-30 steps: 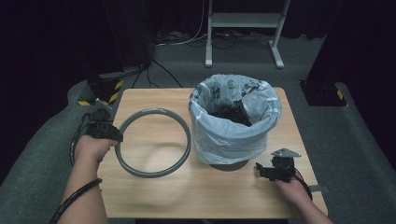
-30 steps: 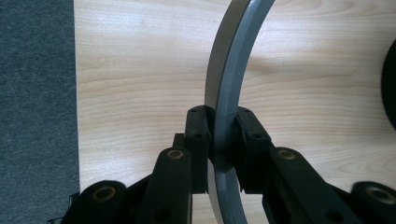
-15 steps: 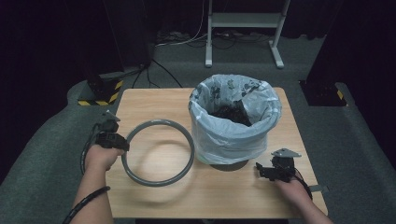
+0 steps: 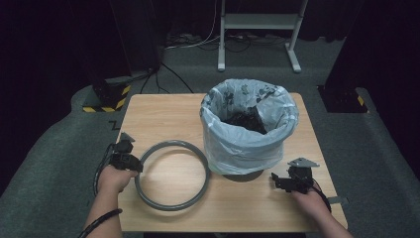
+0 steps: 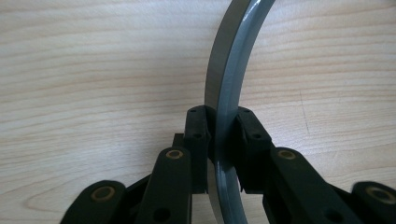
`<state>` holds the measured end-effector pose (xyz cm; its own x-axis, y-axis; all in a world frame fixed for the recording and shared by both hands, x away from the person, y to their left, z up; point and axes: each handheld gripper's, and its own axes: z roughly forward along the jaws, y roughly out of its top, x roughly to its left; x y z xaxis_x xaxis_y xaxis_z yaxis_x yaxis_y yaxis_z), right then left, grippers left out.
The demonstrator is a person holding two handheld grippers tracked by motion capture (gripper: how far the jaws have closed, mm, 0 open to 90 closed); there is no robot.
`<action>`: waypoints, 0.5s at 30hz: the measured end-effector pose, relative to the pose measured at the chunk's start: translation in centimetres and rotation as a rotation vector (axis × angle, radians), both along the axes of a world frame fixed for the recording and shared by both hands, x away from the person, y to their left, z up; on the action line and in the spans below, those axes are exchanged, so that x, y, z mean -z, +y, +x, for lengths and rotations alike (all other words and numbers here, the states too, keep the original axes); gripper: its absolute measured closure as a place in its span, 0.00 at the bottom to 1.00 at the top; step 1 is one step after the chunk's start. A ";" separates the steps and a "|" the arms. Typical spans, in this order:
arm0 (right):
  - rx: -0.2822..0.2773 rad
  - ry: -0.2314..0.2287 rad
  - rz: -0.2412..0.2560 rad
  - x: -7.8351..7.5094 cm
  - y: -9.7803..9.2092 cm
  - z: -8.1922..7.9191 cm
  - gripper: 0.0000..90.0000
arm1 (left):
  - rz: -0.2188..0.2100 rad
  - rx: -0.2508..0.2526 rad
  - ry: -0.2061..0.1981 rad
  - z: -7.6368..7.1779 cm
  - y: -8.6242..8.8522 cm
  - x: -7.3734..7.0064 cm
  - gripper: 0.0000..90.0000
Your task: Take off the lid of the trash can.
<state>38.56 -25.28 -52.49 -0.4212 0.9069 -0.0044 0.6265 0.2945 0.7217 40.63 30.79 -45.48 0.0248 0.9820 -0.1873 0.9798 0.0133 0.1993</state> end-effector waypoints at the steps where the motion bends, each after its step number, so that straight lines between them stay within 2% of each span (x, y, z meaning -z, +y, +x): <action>1: 0.000 0.000 0.000 0.0 0.0 0.0 0.11 | -0.001 0.004 0.005 0.0 -0.1 0.2 0.85; 7: 0.000 0.000 0.000 0.0 0.0 0.0 0.11 | -0.001 0.017 0.010 0.0 -1.2 1.2 0.85; 15: 0.000 0.000 0.000 0.0 0.0 0.0 0.11 | 0.011 0.041 0.019 -0.1 -2.5 1.7 0.85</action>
